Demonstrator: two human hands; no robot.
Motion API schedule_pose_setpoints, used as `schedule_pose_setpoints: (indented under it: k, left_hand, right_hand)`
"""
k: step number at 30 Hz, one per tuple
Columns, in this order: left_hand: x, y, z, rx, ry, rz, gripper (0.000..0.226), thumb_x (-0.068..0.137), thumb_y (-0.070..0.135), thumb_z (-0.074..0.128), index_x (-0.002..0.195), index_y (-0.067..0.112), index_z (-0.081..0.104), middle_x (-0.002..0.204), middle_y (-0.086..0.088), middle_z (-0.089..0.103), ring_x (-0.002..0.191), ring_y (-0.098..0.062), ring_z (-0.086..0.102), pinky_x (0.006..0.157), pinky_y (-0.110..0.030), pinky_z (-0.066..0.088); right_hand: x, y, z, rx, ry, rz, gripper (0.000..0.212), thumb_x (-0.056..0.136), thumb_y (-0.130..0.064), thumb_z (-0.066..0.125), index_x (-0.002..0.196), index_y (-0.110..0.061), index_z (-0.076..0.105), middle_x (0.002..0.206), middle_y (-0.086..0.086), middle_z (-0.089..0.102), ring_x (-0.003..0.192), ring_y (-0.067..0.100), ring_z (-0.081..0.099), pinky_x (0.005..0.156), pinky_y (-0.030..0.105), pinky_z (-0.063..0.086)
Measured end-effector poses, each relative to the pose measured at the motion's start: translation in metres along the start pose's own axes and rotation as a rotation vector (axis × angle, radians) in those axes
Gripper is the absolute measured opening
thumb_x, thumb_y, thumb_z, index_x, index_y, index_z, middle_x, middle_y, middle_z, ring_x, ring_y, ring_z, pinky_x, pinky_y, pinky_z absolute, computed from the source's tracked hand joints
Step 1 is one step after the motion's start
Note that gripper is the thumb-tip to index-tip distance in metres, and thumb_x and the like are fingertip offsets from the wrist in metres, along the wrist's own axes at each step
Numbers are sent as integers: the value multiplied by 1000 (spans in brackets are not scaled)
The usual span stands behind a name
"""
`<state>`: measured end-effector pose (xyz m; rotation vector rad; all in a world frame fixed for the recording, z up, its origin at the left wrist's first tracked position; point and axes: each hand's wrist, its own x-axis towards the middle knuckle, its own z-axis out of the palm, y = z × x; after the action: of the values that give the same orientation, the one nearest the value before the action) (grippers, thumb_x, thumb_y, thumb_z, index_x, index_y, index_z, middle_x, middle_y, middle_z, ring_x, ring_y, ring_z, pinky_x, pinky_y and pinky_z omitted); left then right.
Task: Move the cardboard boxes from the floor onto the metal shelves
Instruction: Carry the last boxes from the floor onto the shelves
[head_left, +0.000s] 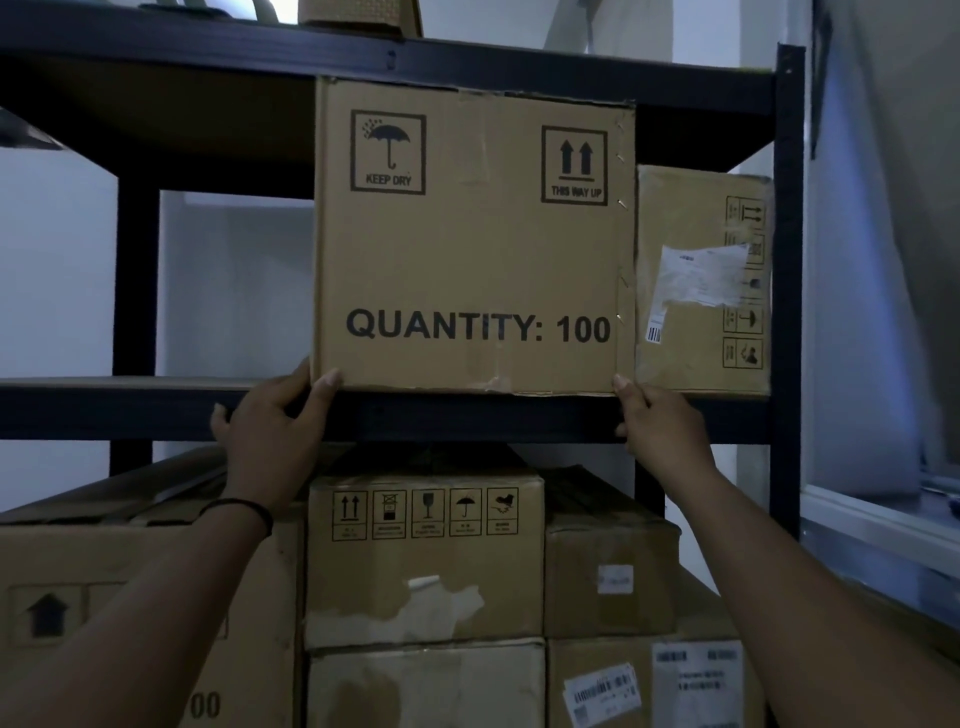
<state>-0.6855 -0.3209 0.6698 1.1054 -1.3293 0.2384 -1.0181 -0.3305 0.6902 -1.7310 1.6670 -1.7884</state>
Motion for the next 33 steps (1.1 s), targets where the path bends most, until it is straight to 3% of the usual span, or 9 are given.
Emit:
schedule_pose_setpoints:
  k: [3,6,10,16,21,25,27,28,33]
  left_hand:
    - [1,-4,-1,-19,-39,-24,34,94,56,42,113,36,61,112,7,65,112,-20,56,115,-61,1]
    - [-5,-6,-4,-100,-64,-33,56,83,75,39,119,36,57,117,11,62,115,-15,55,109,-64,26]
    - [-22,6,-10,-98,-3,-43,61,92,57,48,142,22,43,143,-2,48,134,-20,41,112,-58,28]
    - [-66,20,-31,-29,8,-65,60,92,42,56,145,18,40,150,-5,40,139,-20,34,113,-49,31]
    - [-121,13,-65,137,-43,-132,57,92,30,59,145,18,40,150,-3,38,138,-16,33,114,-33,27]
    - [-166,-10,-116,212,-110,-227,54,92,32,59,142,20,43,146,0,42,132,-18,40,109,-41,37]
    - [-186,-22,-147,206,-125,-259,51,93,27,59,141,18,45,140,5,45,122,-13,46,97,-23,48]
    - [-193,-25,-156,204,-136,-275,49,93,24,59,140,16,46,136,7,45,118,-9,47,88,-11,48]
    - [-234,-66,-245,341,-208,-349,49,93,27,59,139,17,49,138,0,50,119,-6,44,96,-11,34]
  right_hand:
    - [-5,0,-4,-1,-38,6,47,99,-51,37,109,-13,63,99,10,66,93,27,62,80,33,47]
    - [-14,-1,-8,-42,-74,8,52,99,-54,35,90,-11,63,89,9,65,85,24,61,71,31,43]
    - [-34,-4,-12,-36,-86,-8,49,99,-53,35,76,-14,53,77,5,55,72,16,52,57,29,34]
    - [-77,-1,-1,41,-179,-27,37,97,-52,41,97,-19,57,85,-2,58,74,9,52,57,26,35]
    - [-123,5,31,45,-313,-19,35,96,-49,46,101,-17,60,95,3,61,84,19,57,60,28,39]
    - [-183,6,67,5,-471,27,43,94,-48,51,123,-17,56,119,3,56,102,23,54,79,33,43]
    - [-218,0,85,-23,-537,42,46,94,-49,51,127,-18,53,125,3,54,105,22,53,81,31,41]
    - [-230,-2,90,-25,-564,52,46,94,-48,51,129,-19,53,128,3,53,108,21,52,82,29,39]
    - [-314,-34,137,-16,-689,130,50,95,-47,51,137,-20,47,135,1,49,114,19,51,84,28,39]
